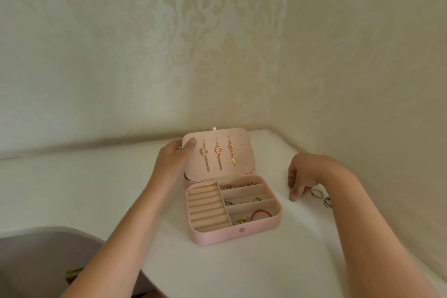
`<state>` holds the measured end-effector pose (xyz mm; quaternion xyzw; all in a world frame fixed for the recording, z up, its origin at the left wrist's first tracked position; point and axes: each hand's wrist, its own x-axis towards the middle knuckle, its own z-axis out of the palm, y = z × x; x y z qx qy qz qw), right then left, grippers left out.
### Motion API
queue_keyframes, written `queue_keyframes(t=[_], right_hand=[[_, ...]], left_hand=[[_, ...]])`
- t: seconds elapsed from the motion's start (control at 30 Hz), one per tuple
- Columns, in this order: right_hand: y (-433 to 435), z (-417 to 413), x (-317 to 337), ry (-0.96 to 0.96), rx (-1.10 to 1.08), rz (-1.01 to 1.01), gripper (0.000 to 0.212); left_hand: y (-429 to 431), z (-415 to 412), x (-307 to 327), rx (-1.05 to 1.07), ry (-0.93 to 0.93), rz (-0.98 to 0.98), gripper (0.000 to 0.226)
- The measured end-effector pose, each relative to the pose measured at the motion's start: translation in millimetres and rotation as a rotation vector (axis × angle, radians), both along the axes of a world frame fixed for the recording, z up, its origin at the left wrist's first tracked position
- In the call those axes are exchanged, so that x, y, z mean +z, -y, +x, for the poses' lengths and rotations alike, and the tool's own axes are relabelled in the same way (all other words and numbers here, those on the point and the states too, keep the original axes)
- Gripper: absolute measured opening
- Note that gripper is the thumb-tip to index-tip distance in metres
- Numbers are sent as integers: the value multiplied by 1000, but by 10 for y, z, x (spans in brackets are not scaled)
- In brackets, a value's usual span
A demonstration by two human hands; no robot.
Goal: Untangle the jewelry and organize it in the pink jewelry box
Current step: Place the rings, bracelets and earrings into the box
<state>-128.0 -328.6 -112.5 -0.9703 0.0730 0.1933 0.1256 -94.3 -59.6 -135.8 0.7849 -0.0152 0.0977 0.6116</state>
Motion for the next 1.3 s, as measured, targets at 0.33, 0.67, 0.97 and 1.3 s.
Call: queue_keyframes(t=[0.33, 0.67, 0.97, 1.3], right_hand=[[-344, -30, 138, 572, 2, 355, 10], [-1220, -110, -206, 651, 360, 571, 13], [-1339, -126, -311, 752, 433, 504, 7], [-1394, -113, -388, 813, 461, 510, 7]], left_hand=[[-103, -260, -296, -163, -27, 25, 20], [-194, -295, -331, -282, -93, 15, 52], [-206, -280, -331, -315, -110, -32, 49], [-259, -262, -341, -372, -151, -143, 53]])
